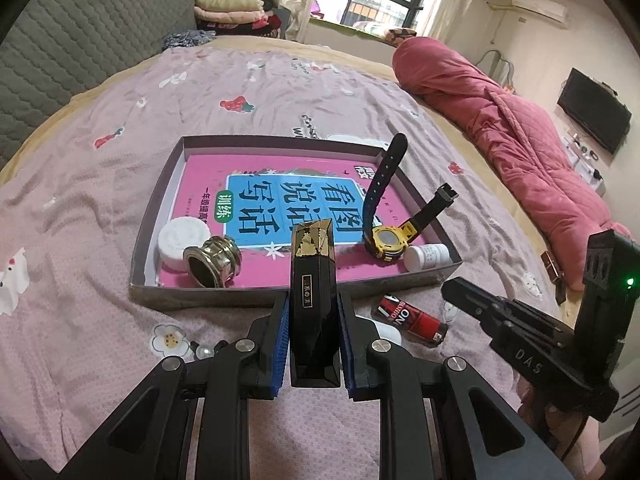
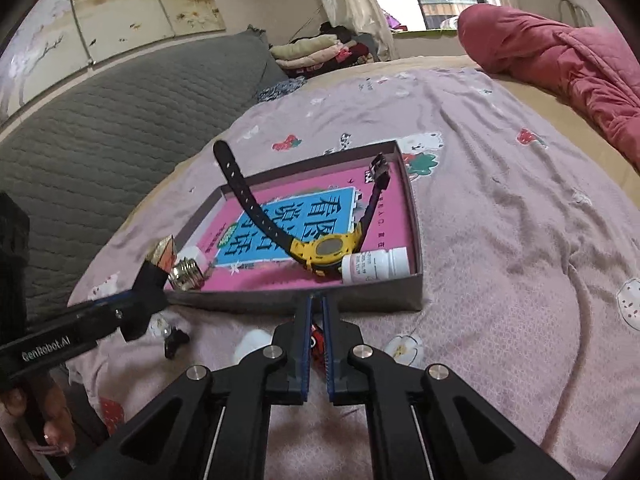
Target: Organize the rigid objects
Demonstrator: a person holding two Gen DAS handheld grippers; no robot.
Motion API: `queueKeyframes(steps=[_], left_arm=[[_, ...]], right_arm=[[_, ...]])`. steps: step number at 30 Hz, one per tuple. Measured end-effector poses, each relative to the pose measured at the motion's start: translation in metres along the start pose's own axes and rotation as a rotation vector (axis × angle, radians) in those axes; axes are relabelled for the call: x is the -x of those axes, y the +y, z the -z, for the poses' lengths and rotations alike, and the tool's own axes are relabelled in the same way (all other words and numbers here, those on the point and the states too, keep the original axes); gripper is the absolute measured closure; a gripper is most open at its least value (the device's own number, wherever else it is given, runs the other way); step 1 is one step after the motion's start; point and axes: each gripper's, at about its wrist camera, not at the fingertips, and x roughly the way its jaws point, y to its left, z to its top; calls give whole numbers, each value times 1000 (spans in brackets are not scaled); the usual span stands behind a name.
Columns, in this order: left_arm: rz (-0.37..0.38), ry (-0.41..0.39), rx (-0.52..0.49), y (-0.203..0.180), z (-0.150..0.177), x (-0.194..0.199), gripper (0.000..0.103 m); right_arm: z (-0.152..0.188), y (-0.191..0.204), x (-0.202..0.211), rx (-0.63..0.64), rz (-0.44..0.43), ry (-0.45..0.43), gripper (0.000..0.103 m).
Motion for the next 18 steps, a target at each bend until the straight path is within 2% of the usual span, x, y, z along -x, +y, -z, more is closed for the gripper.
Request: queueKeyframes(steps=[18], left_arm=[[-7, -7, -8, -3, -3, 3, 81]], right_arm=[[6, 9, 7, 68, 5, -3, 97]])
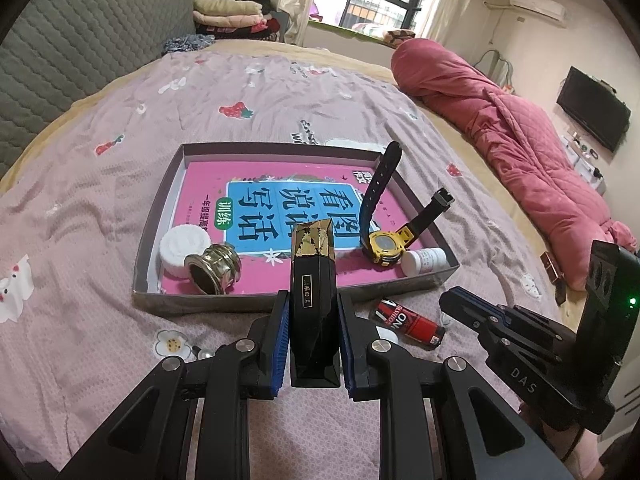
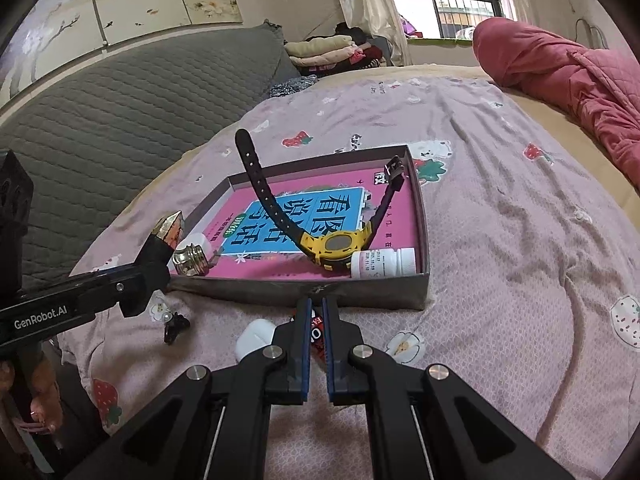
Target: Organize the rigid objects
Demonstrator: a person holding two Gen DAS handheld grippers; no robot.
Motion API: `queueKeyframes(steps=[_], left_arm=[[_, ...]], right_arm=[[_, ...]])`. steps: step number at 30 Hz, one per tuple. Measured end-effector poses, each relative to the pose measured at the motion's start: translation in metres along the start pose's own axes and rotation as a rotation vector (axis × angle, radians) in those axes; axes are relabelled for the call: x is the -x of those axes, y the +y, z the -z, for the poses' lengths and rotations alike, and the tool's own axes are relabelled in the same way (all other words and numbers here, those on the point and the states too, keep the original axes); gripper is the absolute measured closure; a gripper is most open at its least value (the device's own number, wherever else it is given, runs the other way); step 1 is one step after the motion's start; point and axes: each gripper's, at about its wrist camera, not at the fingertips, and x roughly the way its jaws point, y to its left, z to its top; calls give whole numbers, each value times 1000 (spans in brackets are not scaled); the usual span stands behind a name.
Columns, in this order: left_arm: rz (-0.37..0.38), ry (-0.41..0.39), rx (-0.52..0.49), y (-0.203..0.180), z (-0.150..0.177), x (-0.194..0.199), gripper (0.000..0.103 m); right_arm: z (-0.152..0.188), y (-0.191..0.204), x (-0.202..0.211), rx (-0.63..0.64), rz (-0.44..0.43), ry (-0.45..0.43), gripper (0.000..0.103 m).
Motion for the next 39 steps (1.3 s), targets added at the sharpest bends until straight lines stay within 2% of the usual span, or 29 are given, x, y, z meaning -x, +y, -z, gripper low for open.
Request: queueKeyframes(steps=[31, 37, 39], left_arm=[[-17, 30, 3, 4, -20, -39, 81], [-17, 42, -1, 5, -23, -50, 81], [-19, 45, -6, 4, -24, -53, 81]], right_arm=[[-15, 2, -14, -2, 24, -14, 96], [-23, -3, -19, -12, 42, -22, 93], [-25, -5, -22, -14, 56, -21, 89]])
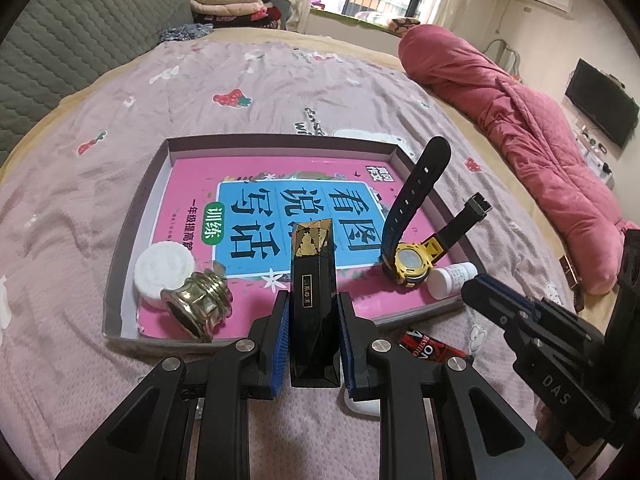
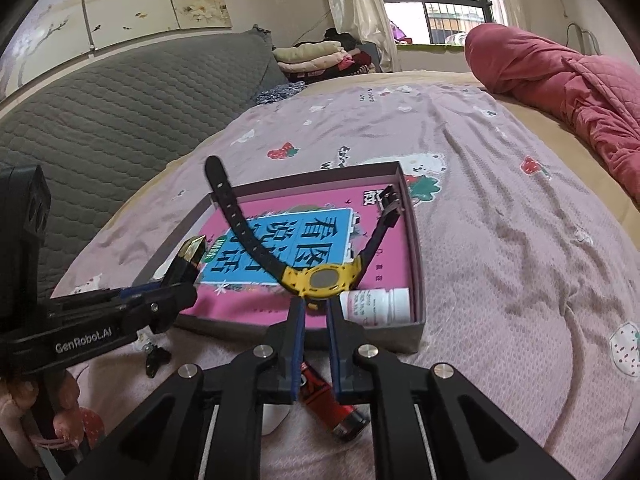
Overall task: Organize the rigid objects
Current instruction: 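Lower the black-and-gold lighter into the tray with the left tool while the right tool reaches over the watch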
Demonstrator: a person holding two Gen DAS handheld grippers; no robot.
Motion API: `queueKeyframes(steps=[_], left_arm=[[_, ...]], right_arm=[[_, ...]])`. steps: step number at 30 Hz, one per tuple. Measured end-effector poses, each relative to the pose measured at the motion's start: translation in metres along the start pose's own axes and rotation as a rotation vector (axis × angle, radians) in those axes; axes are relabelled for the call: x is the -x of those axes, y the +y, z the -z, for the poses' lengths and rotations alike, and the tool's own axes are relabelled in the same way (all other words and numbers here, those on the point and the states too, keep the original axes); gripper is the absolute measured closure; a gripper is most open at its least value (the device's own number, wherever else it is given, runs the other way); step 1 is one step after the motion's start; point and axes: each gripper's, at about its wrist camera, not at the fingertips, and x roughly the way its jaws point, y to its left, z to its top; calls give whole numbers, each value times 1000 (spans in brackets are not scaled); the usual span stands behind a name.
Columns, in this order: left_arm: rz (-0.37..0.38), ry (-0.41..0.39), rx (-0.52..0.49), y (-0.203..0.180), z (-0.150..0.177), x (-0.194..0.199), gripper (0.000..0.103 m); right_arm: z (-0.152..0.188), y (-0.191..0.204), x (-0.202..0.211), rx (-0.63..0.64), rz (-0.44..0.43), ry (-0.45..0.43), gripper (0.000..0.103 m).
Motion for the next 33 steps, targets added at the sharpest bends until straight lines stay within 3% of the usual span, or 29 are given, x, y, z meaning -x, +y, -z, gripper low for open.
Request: queueKeyframes(steps=[3, 33], left_arm=[[-1, 5, -3, 0, -2, -5, 81], [-18, 41, -9, 7, -19, -45, 81]], right_arm=[[-2, -3, -3, -6, 9, -3, 83], [-19, 0, -35, 30, 47, -8, 76]])
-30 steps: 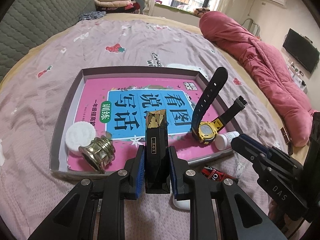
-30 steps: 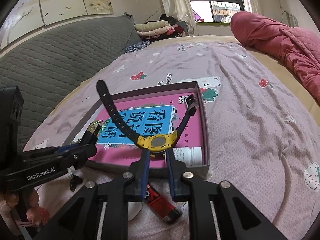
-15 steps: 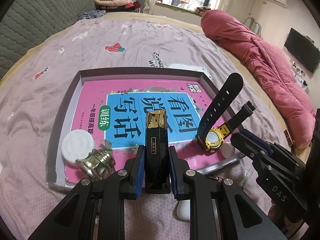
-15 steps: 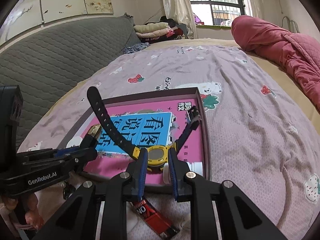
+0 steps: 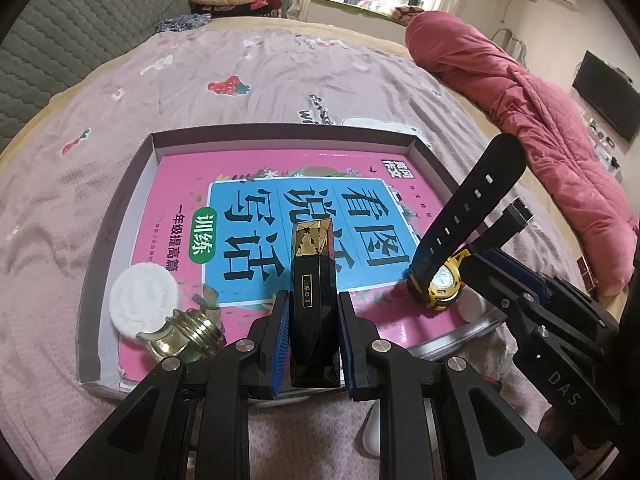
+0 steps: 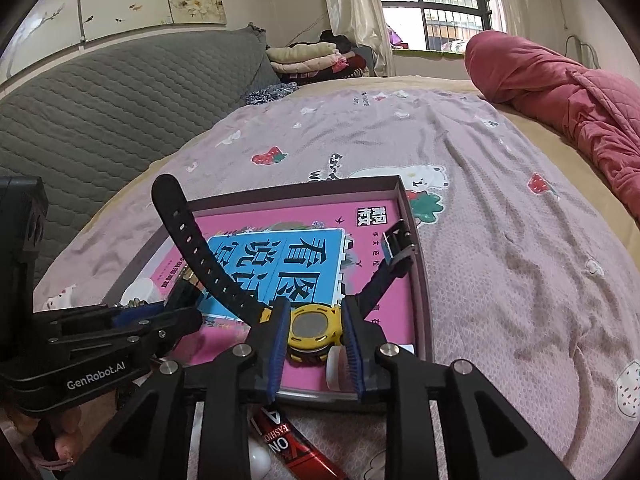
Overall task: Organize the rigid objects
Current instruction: 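Lower the black-and-gold lighter into the tray with the left tool while the right tool reaches over the watch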
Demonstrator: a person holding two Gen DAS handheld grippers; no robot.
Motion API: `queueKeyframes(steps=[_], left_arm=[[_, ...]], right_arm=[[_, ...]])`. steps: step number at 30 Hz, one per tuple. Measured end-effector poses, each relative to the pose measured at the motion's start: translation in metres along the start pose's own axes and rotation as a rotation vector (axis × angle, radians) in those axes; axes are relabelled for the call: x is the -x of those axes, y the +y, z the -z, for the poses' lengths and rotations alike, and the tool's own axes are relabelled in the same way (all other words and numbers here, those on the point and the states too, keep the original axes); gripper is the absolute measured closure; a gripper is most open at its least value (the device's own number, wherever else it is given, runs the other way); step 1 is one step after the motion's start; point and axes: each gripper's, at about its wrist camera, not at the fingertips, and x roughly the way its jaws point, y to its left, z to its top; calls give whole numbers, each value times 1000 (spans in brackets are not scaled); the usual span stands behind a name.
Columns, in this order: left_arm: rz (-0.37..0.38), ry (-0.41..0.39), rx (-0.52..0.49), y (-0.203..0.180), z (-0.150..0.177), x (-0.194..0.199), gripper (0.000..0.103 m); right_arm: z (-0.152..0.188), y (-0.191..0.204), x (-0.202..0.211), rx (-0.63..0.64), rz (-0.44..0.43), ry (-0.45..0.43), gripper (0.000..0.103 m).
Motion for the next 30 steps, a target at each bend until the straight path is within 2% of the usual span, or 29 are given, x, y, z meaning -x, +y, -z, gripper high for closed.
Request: queueKeyframes(steps=[20, 30], left_arm=[[9, 39, 15, 3, -4, -14, 80], [0, 26, 21, 4, -4, -9, 79]], right_arm=[[4, 1, -6, 30, -2, 36, 74], [4, 0, -4, 30, -3, 30, 73]])
